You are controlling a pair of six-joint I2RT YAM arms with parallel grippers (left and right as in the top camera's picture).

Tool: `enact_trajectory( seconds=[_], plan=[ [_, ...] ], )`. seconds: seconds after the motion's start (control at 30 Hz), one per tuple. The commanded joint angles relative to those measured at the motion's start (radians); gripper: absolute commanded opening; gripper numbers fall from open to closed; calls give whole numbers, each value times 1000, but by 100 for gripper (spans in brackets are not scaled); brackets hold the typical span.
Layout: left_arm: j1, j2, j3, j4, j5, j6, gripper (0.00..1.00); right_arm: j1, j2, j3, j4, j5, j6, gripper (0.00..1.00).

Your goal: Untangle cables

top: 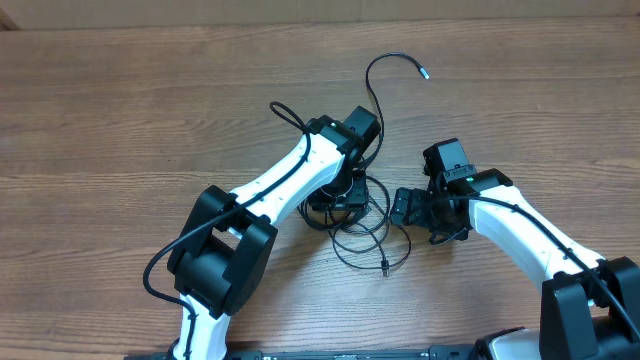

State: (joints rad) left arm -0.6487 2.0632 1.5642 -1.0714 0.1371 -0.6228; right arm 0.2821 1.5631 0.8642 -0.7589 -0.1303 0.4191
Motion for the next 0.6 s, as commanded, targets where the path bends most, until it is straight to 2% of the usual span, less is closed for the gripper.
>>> enact_trajectory(
  seconds=[0.0,0.57],
  plan=[
    [-6,9,7,3,-14,-10,51,-3,3,11,5,6,4,100],
    [-6,9,7,5,-14,-10,52,-3,3,11,5,6,4,100]
  ],
)
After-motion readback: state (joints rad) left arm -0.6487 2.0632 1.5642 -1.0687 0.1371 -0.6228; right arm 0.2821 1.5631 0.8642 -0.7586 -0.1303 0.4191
